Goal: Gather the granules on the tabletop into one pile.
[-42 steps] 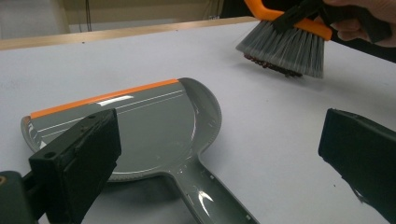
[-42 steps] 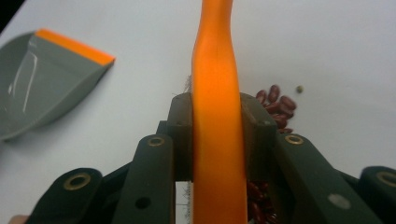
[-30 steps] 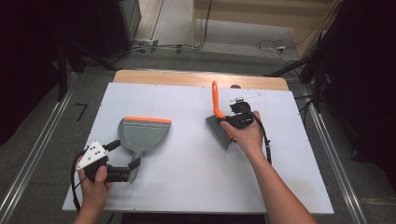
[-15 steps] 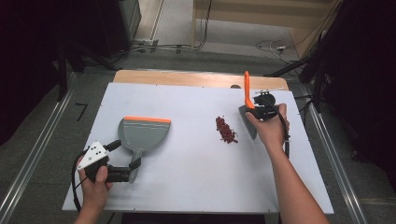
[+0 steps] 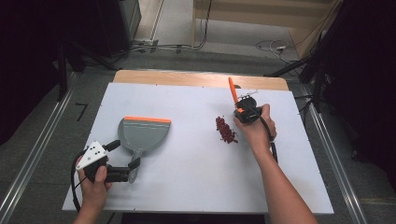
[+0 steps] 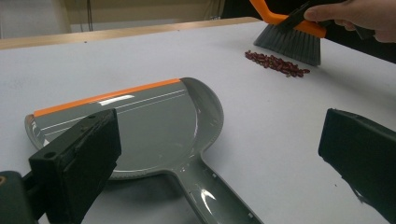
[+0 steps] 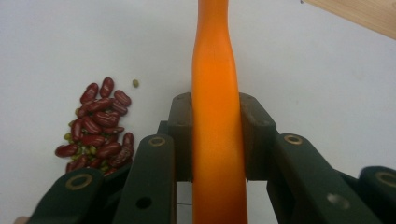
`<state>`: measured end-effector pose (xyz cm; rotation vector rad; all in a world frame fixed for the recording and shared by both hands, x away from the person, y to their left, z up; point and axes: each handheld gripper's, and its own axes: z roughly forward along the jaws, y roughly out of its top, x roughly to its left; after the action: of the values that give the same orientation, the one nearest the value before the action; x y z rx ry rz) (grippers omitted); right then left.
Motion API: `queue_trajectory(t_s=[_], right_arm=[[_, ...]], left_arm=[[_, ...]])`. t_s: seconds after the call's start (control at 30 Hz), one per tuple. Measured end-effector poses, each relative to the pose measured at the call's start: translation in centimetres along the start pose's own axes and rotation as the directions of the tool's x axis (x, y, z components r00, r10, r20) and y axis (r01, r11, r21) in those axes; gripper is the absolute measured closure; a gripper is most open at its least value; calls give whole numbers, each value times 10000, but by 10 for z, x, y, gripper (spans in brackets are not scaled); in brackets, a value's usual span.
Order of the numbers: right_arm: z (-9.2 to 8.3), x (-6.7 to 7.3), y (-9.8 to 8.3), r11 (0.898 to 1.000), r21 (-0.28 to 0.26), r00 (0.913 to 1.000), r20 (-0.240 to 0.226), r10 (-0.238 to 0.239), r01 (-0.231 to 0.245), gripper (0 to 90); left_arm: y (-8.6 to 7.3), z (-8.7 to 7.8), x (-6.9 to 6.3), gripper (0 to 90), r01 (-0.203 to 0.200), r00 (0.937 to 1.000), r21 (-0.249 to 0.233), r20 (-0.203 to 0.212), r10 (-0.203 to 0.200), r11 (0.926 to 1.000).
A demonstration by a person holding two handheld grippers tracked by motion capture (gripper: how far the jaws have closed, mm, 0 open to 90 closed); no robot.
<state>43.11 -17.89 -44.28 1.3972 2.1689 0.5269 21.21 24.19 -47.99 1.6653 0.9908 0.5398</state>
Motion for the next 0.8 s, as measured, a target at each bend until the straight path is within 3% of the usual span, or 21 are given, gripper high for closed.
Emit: queue_trajectory(t_s=[0.23,0.57,0.8], right_arm=[[-2,10,3,9999,-98,9992,-384,-129,125,688],[-9,20,3,9973,-185,9917,-1060,-721,705,688],[-13,5,5,9946,-802,9924,-988,-731,653,687]], left_arm=[[0,0,0,0,-17,10000,-2,-10,17,10000],[0,0,0,0,-14,10000,-2,-17,14,10000],[0,0,-1,0,-20,10000,12,-7,20,10000]])
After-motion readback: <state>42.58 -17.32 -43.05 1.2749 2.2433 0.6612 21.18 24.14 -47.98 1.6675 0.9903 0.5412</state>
